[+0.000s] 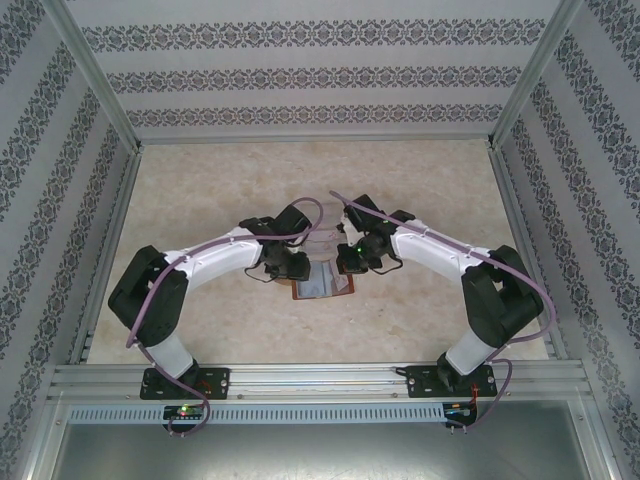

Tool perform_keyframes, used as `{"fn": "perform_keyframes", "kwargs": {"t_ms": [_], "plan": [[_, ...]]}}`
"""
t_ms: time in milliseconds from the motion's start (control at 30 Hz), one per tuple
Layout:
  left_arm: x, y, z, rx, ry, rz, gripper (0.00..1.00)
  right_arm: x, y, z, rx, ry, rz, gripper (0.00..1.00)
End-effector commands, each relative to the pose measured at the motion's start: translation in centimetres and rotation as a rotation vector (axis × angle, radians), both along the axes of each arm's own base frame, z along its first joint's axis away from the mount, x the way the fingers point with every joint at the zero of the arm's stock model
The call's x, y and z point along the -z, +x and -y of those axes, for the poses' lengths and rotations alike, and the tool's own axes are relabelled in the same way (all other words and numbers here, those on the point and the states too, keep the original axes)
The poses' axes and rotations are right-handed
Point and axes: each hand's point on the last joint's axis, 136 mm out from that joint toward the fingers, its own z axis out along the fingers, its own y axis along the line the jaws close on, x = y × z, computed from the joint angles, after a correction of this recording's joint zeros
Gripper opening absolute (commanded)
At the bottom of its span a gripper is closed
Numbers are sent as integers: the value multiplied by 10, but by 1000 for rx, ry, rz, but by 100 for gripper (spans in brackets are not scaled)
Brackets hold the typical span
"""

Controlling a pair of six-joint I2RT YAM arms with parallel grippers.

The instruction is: Take the credit cards out of the card holder

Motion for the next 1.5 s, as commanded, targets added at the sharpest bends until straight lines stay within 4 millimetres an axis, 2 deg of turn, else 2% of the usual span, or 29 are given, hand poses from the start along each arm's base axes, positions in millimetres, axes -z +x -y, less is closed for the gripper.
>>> {"fn": "perform_keyframes", "kwargs": {"t_ms": [0,133,367,533,767,1100,1467], "plan": [[2,3,-14,-47,-4,-1,31,3,-8,7,-236,-99,52,2],[3,4,-23,-70,-15,-3,31,5,-13,13,-447,-159,110,3],[6,5,-32,-118,-85,-25,31,-7,-25,15,-834,-225,194,4],[9,4,-38,-145,-118,-43,31,-15,-20,13,-1017,-254,245,2],[11,3,-51,-172,-127,-52,31,-29,5,4,-1141,-283,299,2],[12,3,-65,-214,-147,-67,31,-46,48,-11,-1225,-252,330,2],[15,-1,-69,-233,-141,-90,31,-44,89,-22,-1279,-273,331,2]]}}
